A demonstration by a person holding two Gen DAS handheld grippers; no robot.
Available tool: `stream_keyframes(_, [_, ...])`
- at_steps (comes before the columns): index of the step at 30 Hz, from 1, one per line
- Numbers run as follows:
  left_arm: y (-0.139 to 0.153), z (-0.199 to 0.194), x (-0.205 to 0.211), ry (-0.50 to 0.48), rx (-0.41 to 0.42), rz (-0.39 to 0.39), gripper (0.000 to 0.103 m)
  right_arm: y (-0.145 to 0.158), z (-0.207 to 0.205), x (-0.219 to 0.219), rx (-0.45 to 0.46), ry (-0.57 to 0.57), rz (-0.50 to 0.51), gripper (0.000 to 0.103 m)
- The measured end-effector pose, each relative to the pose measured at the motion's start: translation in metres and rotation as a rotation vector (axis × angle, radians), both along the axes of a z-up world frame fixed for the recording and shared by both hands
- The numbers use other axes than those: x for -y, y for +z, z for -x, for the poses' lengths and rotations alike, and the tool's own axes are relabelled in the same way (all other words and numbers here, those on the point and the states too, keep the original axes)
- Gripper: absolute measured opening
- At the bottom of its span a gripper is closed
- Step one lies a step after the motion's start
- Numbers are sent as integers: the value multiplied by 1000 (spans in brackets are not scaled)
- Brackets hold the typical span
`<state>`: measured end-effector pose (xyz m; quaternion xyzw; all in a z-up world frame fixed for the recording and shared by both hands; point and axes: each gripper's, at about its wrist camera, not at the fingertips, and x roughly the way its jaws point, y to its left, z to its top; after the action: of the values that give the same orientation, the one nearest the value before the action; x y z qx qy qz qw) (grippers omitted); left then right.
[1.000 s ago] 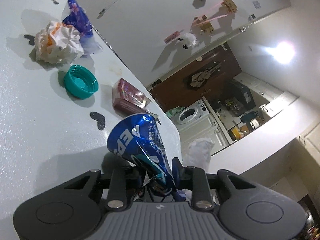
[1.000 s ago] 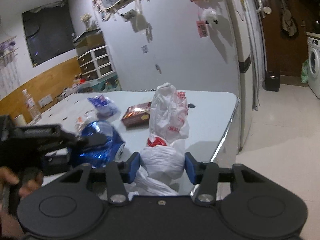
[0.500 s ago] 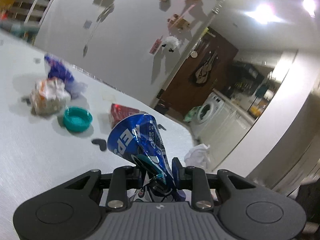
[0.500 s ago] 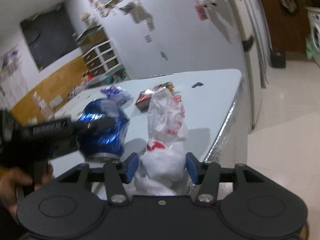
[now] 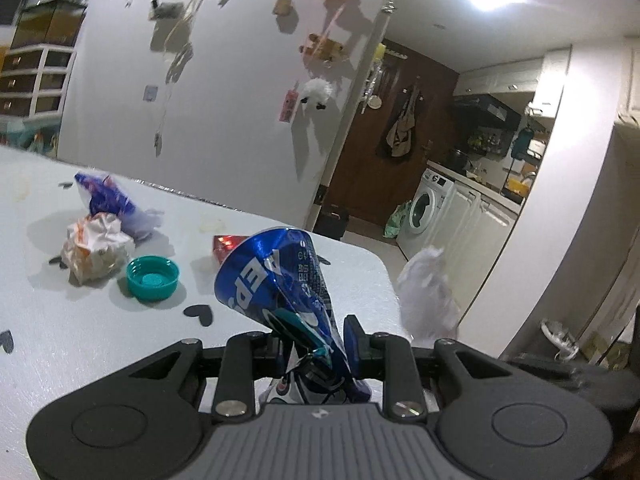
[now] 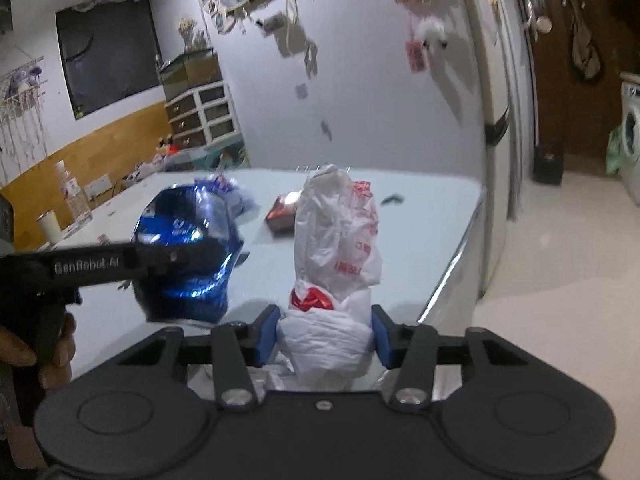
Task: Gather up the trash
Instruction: 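Carry the blue can and white plastic bag with both tools to the bin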
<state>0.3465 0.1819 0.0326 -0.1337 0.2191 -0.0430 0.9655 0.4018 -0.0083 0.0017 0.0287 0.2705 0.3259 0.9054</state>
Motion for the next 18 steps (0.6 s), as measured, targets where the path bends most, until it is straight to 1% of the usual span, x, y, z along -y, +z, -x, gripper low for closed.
stream_keyframes(4, [4, 4, 25, -7, 2, -89, 28, 14, 4, 21, 48, -47, -11, 49])
stream_keyframes(7, [4, 6, 42, -15, 5, -126, 28, 21, 9, 38, 73, -76, -15, 49])
stream_keyframes(11, [5, 11, 62, -27, 8, -136, 28, 29, 17, 58, 106, -115, 6, 49])
stream_keyframes(18, [8, 19, 101, -61, 31, -134, 28, 36, 34, 98, 133, -173, 33, 49])
